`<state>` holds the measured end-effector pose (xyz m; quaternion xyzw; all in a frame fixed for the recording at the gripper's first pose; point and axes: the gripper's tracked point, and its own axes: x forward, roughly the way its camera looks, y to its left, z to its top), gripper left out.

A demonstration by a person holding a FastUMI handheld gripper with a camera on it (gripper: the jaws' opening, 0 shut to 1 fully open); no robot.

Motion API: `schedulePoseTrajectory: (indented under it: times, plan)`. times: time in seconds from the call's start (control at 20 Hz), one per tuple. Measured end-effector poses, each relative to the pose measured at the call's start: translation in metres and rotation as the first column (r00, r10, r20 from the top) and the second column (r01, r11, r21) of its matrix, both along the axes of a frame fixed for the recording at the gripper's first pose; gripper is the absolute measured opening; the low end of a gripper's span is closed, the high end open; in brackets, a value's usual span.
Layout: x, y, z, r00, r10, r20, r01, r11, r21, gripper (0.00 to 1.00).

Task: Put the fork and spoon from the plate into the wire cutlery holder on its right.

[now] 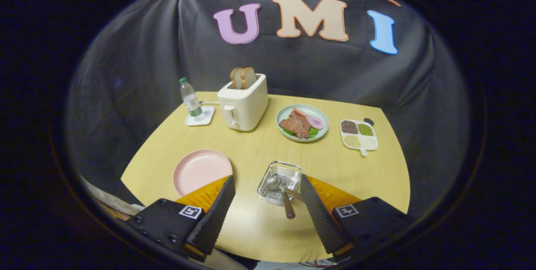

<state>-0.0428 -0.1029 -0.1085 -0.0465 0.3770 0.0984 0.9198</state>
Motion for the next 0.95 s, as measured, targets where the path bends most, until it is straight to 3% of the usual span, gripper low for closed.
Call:
schedulePoseTrajectory:
  times: [0.15, 0.3, 0.55, 0.75, 0.95]
  plan:
    - [-0.001, -0.006, 0.019, 0.986, -0.013, 0.165, 0.019, 0.999, -0.031, 0.99]
    - [0.001, 0.003, 0.033, 0.955, -0.052, 0.292, 0.051, 0.999, 0.013, 0.98]
    - [0.009, 0.003, 0.072, 0.863, -0.170, 0.476, 0.132, 0.985, 0.113, 0.98]
    - [0.016, 0.003, 0.107, 0.787, -0.213, 0.580, 0.153, 0.977, 0.150, 0.98]
    - [0.020, -0.005, 0.120, 0.756, -0.227, 0.614, 0.170, 0.974, 0.150, 0.98]
